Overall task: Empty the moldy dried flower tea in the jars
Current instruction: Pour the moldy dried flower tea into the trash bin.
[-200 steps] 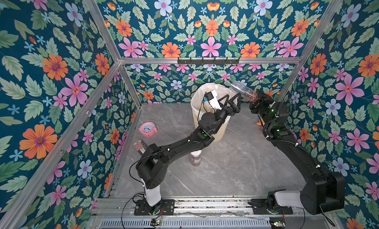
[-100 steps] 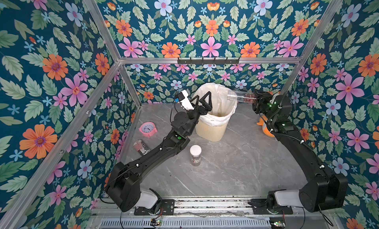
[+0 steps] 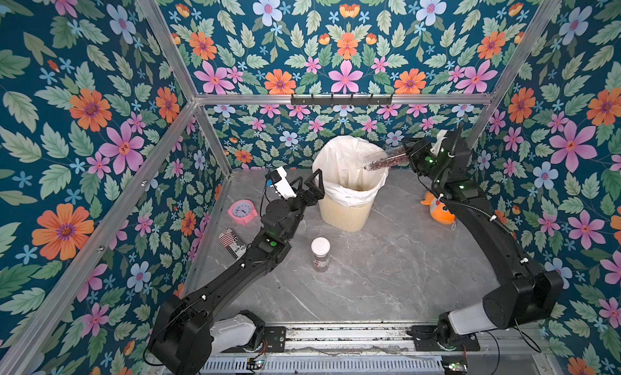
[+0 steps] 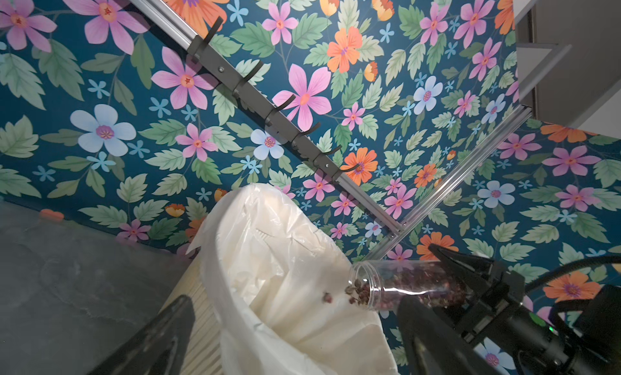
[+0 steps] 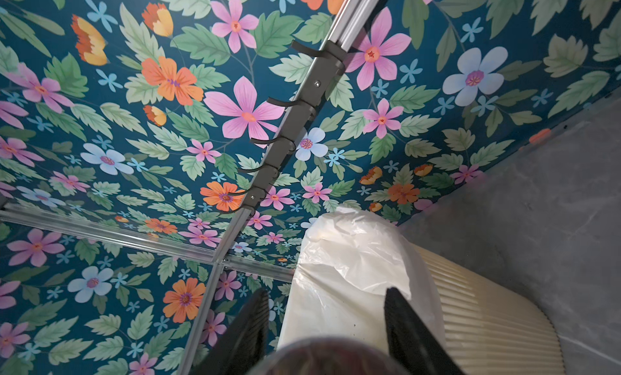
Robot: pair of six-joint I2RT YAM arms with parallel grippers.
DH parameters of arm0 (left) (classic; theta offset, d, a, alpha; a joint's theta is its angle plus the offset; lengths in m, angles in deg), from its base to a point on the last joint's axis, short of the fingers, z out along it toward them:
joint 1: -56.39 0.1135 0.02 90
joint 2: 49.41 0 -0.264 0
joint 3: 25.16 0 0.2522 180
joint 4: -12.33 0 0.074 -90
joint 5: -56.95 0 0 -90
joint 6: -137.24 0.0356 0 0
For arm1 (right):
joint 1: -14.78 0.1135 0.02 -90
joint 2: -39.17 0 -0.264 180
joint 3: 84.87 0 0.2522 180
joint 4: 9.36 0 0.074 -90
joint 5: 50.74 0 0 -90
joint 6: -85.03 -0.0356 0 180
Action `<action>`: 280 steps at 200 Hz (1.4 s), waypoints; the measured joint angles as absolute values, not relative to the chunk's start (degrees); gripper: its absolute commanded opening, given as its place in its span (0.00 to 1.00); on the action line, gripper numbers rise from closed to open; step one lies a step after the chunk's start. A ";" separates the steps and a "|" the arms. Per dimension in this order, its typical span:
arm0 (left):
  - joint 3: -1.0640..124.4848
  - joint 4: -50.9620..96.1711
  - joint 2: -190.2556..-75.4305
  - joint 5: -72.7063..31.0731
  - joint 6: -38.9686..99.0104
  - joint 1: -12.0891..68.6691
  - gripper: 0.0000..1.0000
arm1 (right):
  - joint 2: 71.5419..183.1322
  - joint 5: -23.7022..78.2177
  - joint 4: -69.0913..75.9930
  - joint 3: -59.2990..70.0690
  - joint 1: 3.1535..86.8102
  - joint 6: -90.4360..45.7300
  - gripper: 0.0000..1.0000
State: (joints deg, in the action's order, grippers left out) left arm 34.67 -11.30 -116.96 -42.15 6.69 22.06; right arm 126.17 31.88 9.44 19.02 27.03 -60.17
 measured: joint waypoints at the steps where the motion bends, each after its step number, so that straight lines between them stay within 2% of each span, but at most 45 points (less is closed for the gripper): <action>1: 34.60 -11.28 -116.92 -42.15 6.69 22.08 0.97 | 126.44 31.99 9.61 19.39 27.18 -59.80 0.44; 57: 30.45 -11.12 -113.99 -42.15 4.00 23.79 0.97 | 134.63 35.42 16.70 31.04 32.58 -43.12 0.44; 102: 29.75 -9.77 -113.16 -42.08 3.95 24.47 0.97 | 143.73 42.59 24.83 44.35 39.49 -24.04 0.46; 144: 28.81 -9.40 -112.81 -42.06 3.76 25.30 0.97 | 147.83 48.27 29.13 50.63 43.29 -10.68 0.48; 174: 28.70 -8.94 -112.66 -41.67 3.76 25.76 0.97 | 149.08 48.34 32.13 53.64 42.70 -9.42 0.49; 221: 28.55 -8.52 -112.55 -40.60 3.73 26.19 0.98 | 145.93 41.30 30.66 48.77 39.10 -16.34 0.48; 280: 28.99 -8.39 -113.66 -39.72 3.14 26.54 0.98 | 141.63 42.42 25.35 41.93 39.36 -17.48 0.47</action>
